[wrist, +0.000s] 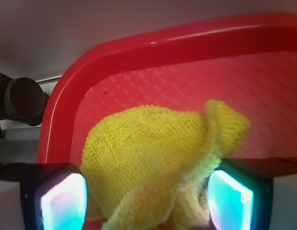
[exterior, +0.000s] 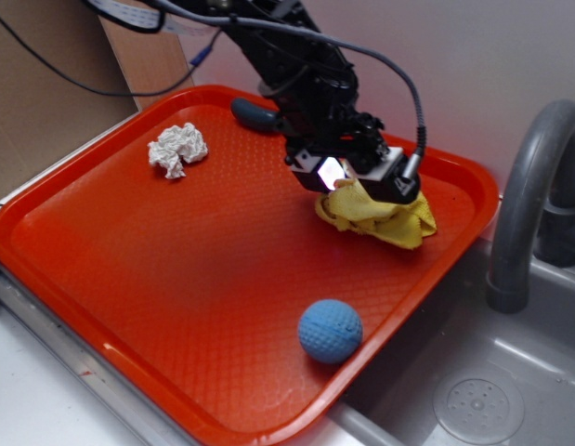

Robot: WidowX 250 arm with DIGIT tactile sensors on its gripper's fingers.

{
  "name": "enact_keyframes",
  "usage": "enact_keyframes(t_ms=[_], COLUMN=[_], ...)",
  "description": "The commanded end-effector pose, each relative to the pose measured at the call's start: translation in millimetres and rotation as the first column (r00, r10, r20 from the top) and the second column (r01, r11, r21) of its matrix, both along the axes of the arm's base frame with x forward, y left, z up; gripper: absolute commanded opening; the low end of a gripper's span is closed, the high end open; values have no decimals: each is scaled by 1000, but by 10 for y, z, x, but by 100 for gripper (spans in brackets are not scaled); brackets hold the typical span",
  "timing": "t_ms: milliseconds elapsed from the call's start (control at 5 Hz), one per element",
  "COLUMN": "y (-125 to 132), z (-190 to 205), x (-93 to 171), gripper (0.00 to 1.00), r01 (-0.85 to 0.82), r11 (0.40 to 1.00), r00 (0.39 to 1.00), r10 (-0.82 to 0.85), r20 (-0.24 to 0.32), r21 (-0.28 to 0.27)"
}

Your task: Grab the yellow cloth.

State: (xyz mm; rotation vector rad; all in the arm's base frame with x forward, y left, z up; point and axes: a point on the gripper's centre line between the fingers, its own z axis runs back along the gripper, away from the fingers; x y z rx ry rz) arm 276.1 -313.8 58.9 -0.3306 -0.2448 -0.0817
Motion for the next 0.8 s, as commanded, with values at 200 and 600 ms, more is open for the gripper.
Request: enact_keyframes(t_ms=[200, 600], y=[-23, 534], z=[529, 1303], x=[-179, -284], gripper=[0, 0], r01=[-23, -174], r11=[996, 980], r00=[993, 967], r10=[13, 151], r20=[117, 204], r21=[88, 97])
